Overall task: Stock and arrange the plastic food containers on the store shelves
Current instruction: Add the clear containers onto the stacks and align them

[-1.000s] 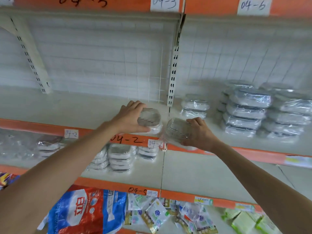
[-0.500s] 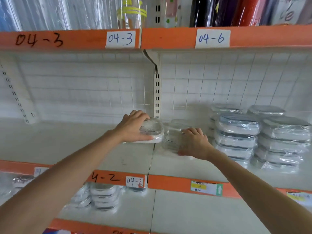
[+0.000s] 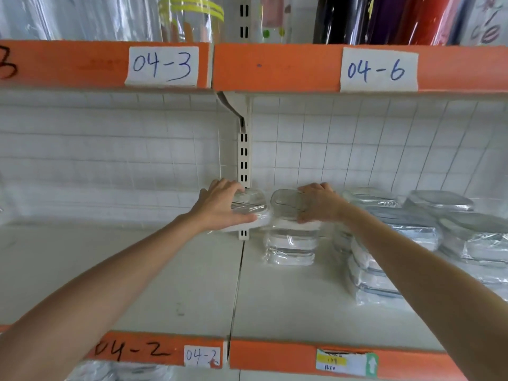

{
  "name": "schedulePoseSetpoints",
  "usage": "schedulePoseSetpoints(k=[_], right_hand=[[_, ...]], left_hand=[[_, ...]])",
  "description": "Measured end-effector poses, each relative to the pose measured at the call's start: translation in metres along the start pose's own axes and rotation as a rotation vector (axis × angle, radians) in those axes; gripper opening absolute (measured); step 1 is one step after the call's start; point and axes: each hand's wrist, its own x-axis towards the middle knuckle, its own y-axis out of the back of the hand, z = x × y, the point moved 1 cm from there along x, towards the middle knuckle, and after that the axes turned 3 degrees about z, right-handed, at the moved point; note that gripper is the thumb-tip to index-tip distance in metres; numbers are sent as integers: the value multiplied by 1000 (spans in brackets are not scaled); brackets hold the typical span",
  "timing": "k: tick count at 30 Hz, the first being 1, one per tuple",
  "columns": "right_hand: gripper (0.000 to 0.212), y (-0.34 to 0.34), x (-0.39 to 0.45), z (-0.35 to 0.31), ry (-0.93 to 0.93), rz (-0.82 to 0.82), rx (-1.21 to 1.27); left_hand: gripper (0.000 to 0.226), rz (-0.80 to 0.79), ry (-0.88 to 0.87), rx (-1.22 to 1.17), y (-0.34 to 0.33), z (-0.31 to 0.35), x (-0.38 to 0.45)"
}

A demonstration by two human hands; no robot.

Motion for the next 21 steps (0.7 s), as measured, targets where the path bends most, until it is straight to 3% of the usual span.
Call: schedulePoseSetpoints(k=[3, 7, 11, 16, 21], right_hand=[[74, -11, 7, -4, 36, -162, 13], [92, -10, 10, -2, 42, -250, -24], [97, 17, 7, 6, 6, -194, 44], [79, 49, -9, 16, -2, -21, 63], [68, 42, -17, 14, 3, -16, 57]], left_hand=[[64, -21, -1, -34, -10, 4, 7], [61, -20, -35, -79, -14, 14, 21], [62, -7, -71, -98, -15, 34, 45], [69, 4, -124, -124, -33, 64, 70], [68, -188, -165, -166, -52, 70, 80]])
